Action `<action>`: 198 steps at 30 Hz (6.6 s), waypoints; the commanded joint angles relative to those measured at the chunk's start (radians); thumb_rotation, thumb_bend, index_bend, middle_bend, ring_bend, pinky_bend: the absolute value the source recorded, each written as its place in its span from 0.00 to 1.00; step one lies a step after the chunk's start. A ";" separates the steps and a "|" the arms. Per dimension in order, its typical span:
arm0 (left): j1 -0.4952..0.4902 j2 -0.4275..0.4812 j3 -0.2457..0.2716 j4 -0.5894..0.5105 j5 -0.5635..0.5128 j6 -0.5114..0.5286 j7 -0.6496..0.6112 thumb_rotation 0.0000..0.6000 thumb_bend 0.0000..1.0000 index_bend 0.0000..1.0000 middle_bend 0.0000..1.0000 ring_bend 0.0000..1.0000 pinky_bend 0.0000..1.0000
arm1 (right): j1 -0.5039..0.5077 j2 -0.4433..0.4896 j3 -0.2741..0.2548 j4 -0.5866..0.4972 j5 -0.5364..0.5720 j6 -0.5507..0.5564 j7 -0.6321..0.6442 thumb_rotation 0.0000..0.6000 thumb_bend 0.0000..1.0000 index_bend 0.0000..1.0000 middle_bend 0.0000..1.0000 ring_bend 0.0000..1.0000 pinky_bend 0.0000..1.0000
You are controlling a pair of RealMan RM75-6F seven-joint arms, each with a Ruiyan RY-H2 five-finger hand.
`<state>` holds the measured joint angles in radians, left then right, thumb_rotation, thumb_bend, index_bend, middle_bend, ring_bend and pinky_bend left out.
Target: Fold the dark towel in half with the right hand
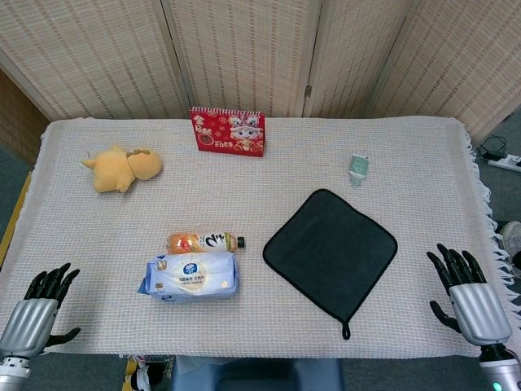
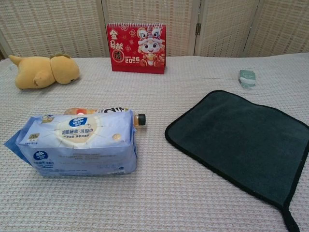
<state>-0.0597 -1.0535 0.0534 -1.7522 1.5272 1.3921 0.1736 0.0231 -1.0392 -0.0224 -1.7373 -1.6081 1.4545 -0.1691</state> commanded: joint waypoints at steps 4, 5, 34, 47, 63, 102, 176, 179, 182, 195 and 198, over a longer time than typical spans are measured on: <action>-0.009 0.005 -0.005 0.000 -0.015 -0.014 -0.009 1.00 0.14 0.02 0.00 0.00 0.00 | 0.018 -0.011 0.015 0.004 0.055 -0.042 -0.029 1.00 0.37 0.00 0.00 0.00 0.00; -0.012 0.006 -0.006 0.000 -0.017 -0.020 -0.012 1.00 0.14 0.02 0.00 0.00 0.00 | 0.022 -0.015 0.018 0.006 0.062 -0.048 -0.034 1.00 0.37 0.00 0.00 0.00 0.00; -0.057 0.019 -0.044 0.053 -0.078 -0.071 -0.151 1.00 0.13 0.05 0.00 0.00 0.00 | 0.648 -0.196 0.259 0.224 0.378 -0.721 -0.115 1.00 0.44 0.39 0.00 0.00 0.00; -0.065 0.025 -0.052 0.055 -0.115 -0.090 -0.156 1.00 0.13 0.03 0.00 0.00 0.00 | 0.858 -0.436 0.262 0.500 0.549 -0.858 -0.190 1.00 0.45 0.40 0.00 0.00 0.00; -0.068 0.038 -0.054 0.064 -0.120 -0.094 -0.187 1.00 0.13 0.02 0.00 0.00 0.00 | 0.988 -0.631 0.226 0.740 0.631 -0.955 -0.169 1.00 0.45 0.40 0.00 0.00 0.00; -0.066 0.042 -0.039 0.062 -0.102 -0.092 -0.187 1.00 0.13 0.01 0.00 0.00 0.00 | 0.962 -0.658 0.175 0.786 0.579 -0.885 -0.119 1.00 0.45 0.57 0.05 0.00 0.00; -0.057 0.025 -0.024 0.040 -0.098 -0.079 -0.119 1.00 0.13 0.00 0.00 0.00 0.00 | 0.303 0.054 -0.110 0.053 0.098 -0.149 0.092 1.00 0.45 0.00 0.00 0.00 0.00; -0.059 0.025 -0.014 0.030 -0.096 -0.093 -0.104 1.00 0.13 0.00 0.00 0.00 0.00 | 0.193 0.035 -0.087 0.051 0.097 0.046 0.067 1.00 0.45 0.00 0.00 0.00 0.00; -0.056 0.027 -0.005 0.018 -0.076 -0.085 -0.086 1.00 0.13 0.00 0.00 0.00 0.00 | 0.102 -0.007 -0.068 0.052 0.130 0.172 0.009 1.00 0.45 0.00 0.00 0.00 0.00; -0.040 -0.007 0.028 0.031 0.013 -0.046 -0.053 1.00 0.13 0.00 0.00 0.00 0.00 | -0.008 0.014 -0.113 0.021 0.043 0.215 -0.002 1.00 0.45 0.00 0.00 0.00 0.00; -0.037 -0.001 0.025 0.027 0.013 -0.036 -0.060 1.00 0.13 0.00 0.00 0.00 0.00 | -0.035 0.007 -0.118 0.035 -0.014 0.260 -0.005 1.00 0.45 0.00 0.00 0.00 0.00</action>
<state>-0.0980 -1.0565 0.0793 -1.7238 1.5408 1.3535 0.1145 0.0108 -1.0310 -0.1322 -1.7119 -1.5866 1.6833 -0.1728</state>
